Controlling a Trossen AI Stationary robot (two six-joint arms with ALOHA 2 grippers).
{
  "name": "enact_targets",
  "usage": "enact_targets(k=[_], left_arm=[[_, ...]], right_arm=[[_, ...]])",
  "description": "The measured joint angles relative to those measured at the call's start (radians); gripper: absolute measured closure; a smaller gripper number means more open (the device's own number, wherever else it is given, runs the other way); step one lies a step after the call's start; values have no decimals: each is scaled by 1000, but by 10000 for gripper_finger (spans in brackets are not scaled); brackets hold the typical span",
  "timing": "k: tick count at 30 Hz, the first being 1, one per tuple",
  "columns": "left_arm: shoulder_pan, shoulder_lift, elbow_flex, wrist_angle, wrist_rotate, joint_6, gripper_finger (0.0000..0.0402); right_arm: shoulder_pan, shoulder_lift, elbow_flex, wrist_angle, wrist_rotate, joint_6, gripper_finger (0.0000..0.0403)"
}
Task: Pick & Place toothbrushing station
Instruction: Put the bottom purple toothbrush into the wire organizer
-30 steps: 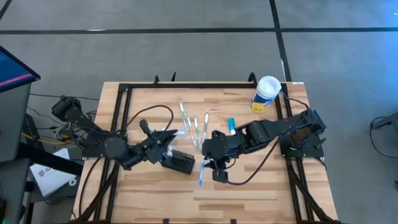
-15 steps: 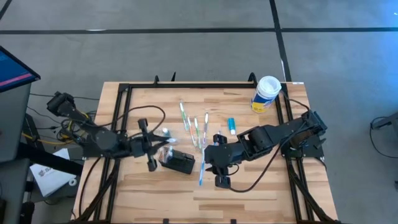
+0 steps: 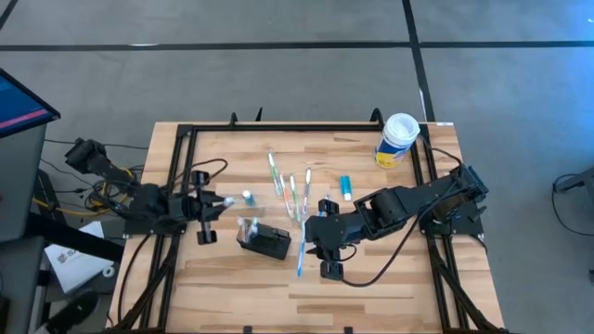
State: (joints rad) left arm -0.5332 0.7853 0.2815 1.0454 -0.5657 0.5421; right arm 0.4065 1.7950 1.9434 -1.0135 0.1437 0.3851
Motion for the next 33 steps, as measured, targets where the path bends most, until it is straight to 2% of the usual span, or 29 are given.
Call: enact_targets(k=[8, 12, 22, 33], left_arm=[[55, 3, -115, 131, 16, -59, 396], [92, 11, -159, 141, 25, -118, 396], [172, 20, -246, 220, 122, -242, 396], [180, 142, -275, 368, 174, -280, 396]], right_arm=[[0, 0, 0, 1, 0, 0, 285], [0, 0, 0, 1, 0, 0, 285], [0, 1, 0, 4, 15, -1, 285], [0, 1, 0, 4, 16, -2, 285]])
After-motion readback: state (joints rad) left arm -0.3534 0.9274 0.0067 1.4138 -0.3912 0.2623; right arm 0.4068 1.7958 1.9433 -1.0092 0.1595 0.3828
